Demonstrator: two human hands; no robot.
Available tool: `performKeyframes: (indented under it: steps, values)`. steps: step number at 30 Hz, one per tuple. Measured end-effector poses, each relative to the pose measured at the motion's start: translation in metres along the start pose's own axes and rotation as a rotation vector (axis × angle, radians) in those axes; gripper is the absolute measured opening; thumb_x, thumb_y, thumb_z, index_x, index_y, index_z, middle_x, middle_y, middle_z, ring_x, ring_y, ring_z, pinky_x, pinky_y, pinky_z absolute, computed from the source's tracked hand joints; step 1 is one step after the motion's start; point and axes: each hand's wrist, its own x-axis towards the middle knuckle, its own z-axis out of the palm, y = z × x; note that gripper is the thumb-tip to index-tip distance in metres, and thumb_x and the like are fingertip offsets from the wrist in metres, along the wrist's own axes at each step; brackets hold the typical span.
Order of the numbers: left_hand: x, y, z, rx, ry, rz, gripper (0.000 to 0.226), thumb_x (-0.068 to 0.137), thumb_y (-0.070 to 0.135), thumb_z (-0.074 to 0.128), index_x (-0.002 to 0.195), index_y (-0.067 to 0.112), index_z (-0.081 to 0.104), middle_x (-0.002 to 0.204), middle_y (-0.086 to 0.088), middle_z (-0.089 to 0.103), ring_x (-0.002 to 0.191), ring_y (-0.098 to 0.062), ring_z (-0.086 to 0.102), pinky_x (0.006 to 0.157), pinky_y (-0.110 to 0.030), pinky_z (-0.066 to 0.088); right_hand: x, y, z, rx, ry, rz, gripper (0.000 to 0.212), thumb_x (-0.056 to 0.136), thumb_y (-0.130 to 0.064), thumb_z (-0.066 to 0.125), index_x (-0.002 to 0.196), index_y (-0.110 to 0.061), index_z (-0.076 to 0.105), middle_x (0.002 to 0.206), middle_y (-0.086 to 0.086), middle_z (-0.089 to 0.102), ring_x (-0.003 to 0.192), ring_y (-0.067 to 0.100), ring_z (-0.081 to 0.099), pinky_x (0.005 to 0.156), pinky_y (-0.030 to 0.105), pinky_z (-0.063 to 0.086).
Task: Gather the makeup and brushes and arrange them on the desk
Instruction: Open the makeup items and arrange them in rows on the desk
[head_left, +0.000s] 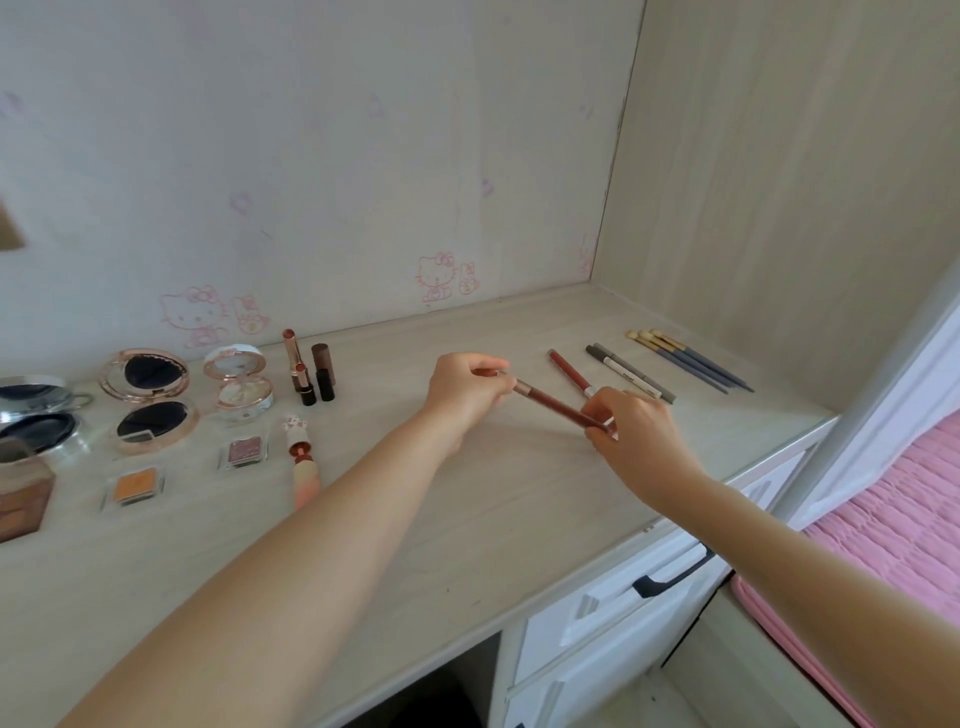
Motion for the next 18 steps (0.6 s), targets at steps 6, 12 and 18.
performKeyframes:
  steps: [6,12,18]
  values:
    - [-0.041,0.017,-0.040,-0.390,0.017,-0.080,0.024,0.079,-0.010,0.068,0.101,-0.004,0.064,0.092,-0.015,0.056,0.077,-0.026,0.066,0.082,-0.039,0.058,-0.020,-0.036,-0.008,0.179,0.071,-0.043,0.021,0.089,-0.010,0.063,0.110,-0.012,0.065,0.099,0.002,0.067,0.081,0.011,0.061,0.068,0.006,0.042]
    - [-0.072,0.026,-0.092,-0.562,0.063,-0.095,0.010,0.081,-0.003,0.069,0.091,-0.003,0.066,0.076,-0.011,0.070,0.074,-0.020,0.067,0.076,-0.030,0.059,-0.042,-0.082,-0.002,0.322,0.088,-0.032,0.021,0.089,-0.007,0.062,0.109,-0.014,0.063,0.096,-0.003,0.064,0.084,0.008,0.062,0.065,0.006,0.046]
    - [-0.104,0.026,-0.133,-0.667,0.061,-0.095,0.009,0.084,0.010,0.069,0.092,0.009,0.065,0.087,-0.002,0.071,0.085,-0.018,0.066,0.085,-0.028,0.056,-0.061,-0.129,0.006,0.522,0.062,-0.004,0.022,0.088,-0.008,0.062,0.102,-0.024,0.069,0.081,-0.005,0.070,0.078,0.010,0.067,0.073,0.029,0.058]
